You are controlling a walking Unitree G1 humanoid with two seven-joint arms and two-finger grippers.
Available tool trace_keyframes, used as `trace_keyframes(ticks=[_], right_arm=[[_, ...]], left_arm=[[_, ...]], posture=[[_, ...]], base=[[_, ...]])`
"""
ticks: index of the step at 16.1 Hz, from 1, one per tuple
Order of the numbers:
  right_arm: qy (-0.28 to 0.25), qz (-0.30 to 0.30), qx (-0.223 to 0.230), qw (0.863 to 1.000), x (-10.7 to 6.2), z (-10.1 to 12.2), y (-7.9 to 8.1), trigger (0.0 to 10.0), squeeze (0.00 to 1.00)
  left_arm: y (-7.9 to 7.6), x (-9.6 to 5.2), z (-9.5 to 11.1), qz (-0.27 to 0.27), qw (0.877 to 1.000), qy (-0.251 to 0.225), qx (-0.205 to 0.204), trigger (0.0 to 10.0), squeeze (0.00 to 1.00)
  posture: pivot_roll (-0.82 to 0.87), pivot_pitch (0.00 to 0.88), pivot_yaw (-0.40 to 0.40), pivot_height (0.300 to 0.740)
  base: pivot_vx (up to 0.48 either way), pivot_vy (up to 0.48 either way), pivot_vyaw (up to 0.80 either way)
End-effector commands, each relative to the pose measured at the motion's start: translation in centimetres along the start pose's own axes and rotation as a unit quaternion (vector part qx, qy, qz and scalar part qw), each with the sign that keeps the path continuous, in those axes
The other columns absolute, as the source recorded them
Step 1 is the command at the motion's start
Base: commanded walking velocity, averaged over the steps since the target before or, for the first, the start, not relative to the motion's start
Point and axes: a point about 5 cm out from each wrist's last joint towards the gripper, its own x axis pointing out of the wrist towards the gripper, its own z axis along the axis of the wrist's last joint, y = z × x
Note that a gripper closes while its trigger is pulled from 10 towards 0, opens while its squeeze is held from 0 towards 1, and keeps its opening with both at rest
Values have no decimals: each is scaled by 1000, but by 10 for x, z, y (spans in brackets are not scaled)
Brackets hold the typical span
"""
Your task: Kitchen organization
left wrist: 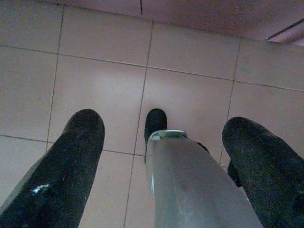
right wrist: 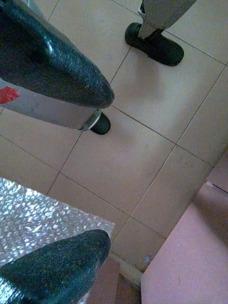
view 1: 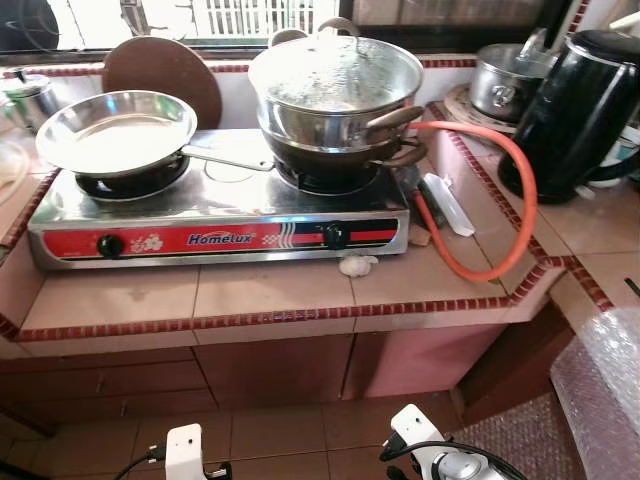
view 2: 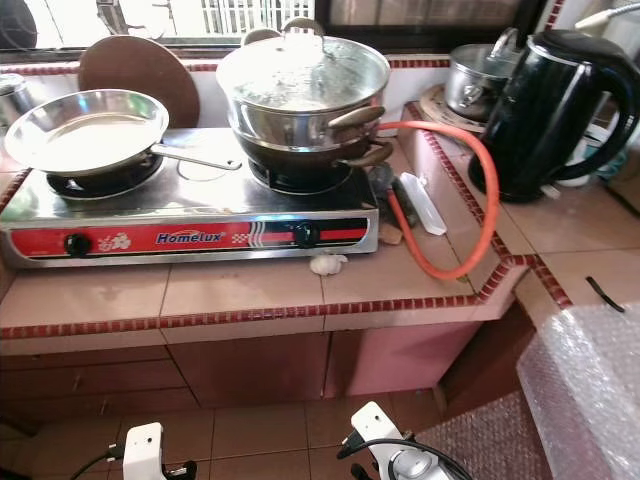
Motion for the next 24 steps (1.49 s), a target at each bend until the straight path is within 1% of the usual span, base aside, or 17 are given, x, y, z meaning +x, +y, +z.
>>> trace_keyframes(ticks=[1, 2, 3, 4, 5, 7, 8, 9, 10, 12, 14, 18, 24], right_arm=[[5, 2, -1, 1000, 0, -2, 0, 10000, 0], [10, -3, 21, 1000, -1, -5, -2, 10000, 0], [13, -5, 24, 1000, -1, -6, -2, 10000, 0], [19, -8, 18, 1000, -1, -6, -4, 10000, 0], [17, -11, 15, 1000, -1, -4, -5, 10000, 0], [6, -13, 21, 1000, -1, 1, -6, 10000, 0], [-2, -20, 36, 999, 0, 4, -5, 10000, 0], [-6, -22, 44, 999, 0, 5, -5, 10000, 0], [-8, -22, 51, 998, 0, 6, -4, 10000, 0], [-6, -21, 57, 998, 1, 4, -2, 10000, 0], [-8, -26, 83, 996, 0, 3, -5, 10000, 0], [-10, -18, 67, 998, 0, 7, -5, 10000, 0], [-12, -17, 61, 998, 1, 10, -5, 10000, 0]], left_arm=[[1, -1, -4, 7, 1000, 5, -3, 10000, 0], [0, 0, -3, 5, 1000, 2, 3, 10000, 0], [0, 0, -3, 5, 1000, 1, 4, 10000, 0], [0, 0, -3, 5, 1000, 1, 3, 10000, 0], [0, -1, -4, 6, 1000, 1, 3, 10000, 0], [2, -1, -8, 6, 1000, 7, 3, 10000, 0], [4, -1, -9, 6, 1000, 10, 7, 10000, 0], [4, -1, -9, 5, 1000, 11, 11, 10000, 0], [5, -1, -8, 2, 999, 12, 30, 10000, 0], [5, -1, -8, 1, 999, 12, 33, 10000, 0], [4, -1, -8, -2, 999, 11, 35, 10000, 0], [5, -2, -12, -3, 999, 18, 32, 10000, 0], [8, -1, -11, -3, 999, 18, 50, 10000, 0]], posture=[[-32, 9, -57, 740], [-8, 15, -85, 740], [-8, 15, -85, 740], [-5, 20, -103, 740], [-10, 23, -102, 740], [-17, 24, -93, 740], [-42, 22, -37, 740], [-47, 21, -29, 740], [-54, 20, -20, 740], [-61, 23, -11, 740], [-65, 29, -8, 740], [-73, 25, -7, 740], [-83, 16, 3, 740]], base=[[0, 0, 0], [0, 0, 0], [0, 0, 0], [0, 0, 0], [0, 0, 0], [0, 0, 0], [0, 0, 0], [0, 0, 0], [0, 0, 0], [0, 0, 0], [0, 0, 0], [0, 0, 0], [0, 448, 0]])
